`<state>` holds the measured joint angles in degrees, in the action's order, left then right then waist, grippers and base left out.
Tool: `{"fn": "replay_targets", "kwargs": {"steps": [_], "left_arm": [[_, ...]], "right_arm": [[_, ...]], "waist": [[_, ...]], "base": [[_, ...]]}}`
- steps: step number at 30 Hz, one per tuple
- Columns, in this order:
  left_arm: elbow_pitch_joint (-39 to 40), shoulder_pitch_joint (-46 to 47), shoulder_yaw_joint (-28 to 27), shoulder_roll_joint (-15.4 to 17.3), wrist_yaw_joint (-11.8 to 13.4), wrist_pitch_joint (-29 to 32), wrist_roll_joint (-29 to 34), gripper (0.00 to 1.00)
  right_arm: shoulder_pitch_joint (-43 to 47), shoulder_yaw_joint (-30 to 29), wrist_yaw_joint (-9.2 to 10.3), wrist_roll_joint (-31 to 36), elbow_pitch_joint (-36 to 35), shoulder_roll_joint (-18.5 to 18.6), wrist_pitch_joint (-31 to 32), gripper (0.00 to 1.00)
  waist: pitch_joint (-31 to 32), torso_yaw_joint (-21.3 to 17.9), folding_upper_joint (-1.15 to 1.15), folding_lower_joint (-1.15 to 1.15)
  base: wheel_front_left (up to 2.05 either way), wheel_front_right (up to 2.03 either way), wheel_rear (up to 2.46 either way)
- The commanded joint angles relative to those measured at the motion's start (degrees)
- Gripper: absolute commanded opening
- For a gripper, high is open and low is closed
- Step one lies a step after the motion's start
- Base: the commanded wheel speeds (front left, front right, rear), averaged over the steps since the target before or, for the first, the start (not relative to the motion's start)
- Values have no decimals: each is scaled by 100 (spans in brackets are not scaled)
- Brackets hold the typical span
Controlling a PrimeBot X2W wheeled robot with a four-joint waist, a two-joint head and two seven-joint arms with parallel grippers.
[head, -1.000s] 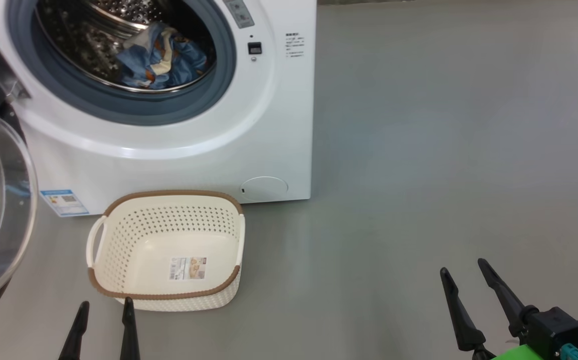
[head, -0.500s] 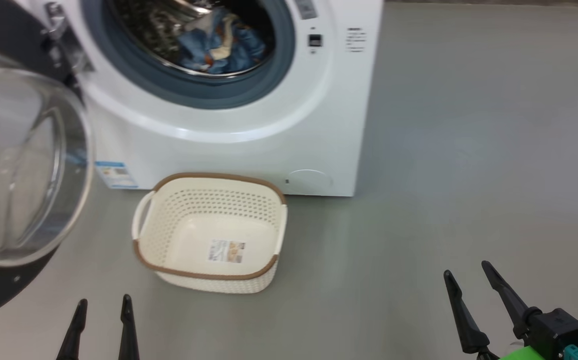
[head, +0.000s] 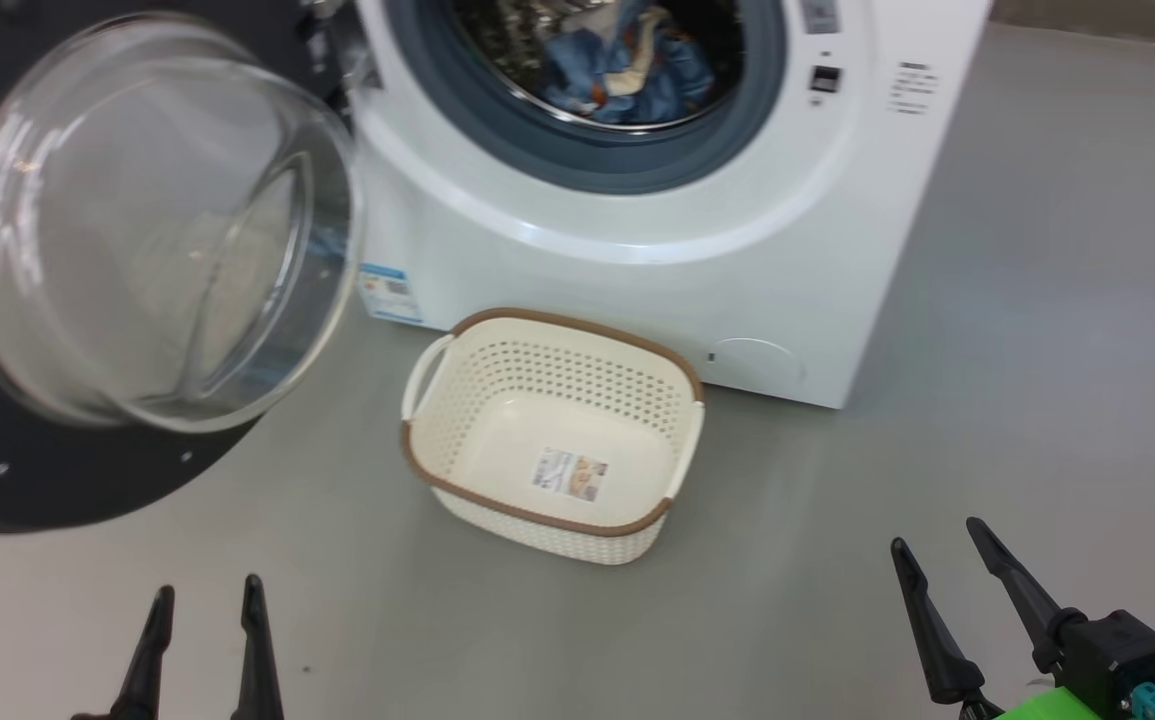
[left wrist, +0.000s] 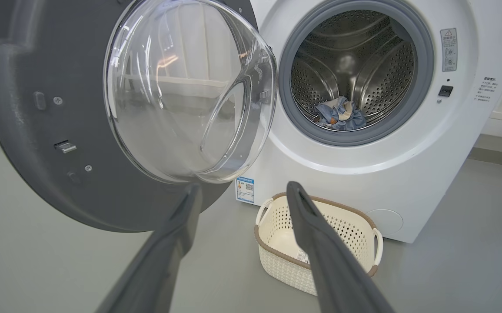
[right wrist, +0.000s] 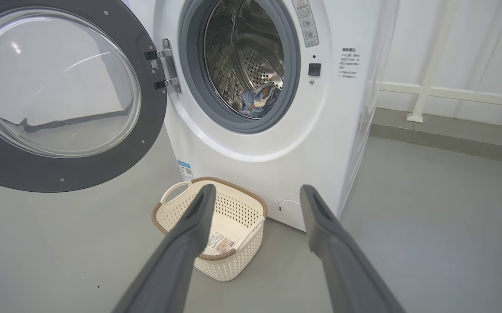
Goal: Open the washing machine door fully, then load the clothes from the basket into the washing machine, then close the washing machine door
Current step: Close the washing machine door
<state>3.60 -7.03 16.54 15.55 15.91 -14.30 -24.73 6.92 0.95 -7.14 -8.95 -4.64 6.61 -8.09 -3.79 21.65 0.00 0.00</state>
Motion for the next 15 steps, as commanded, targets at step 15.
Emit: {"fn": "replay_targets", "kwargs": {"steps": [15], "left_arm": [[-10, 300, -395, -227, -273, -69, 214, 100]], "right_arm": [[-233, 230, -35, 49, -141, 107, 45, 100]], "waist": [[-39, 762, 0, 0]], "base": [[0, 0, 0]]}}
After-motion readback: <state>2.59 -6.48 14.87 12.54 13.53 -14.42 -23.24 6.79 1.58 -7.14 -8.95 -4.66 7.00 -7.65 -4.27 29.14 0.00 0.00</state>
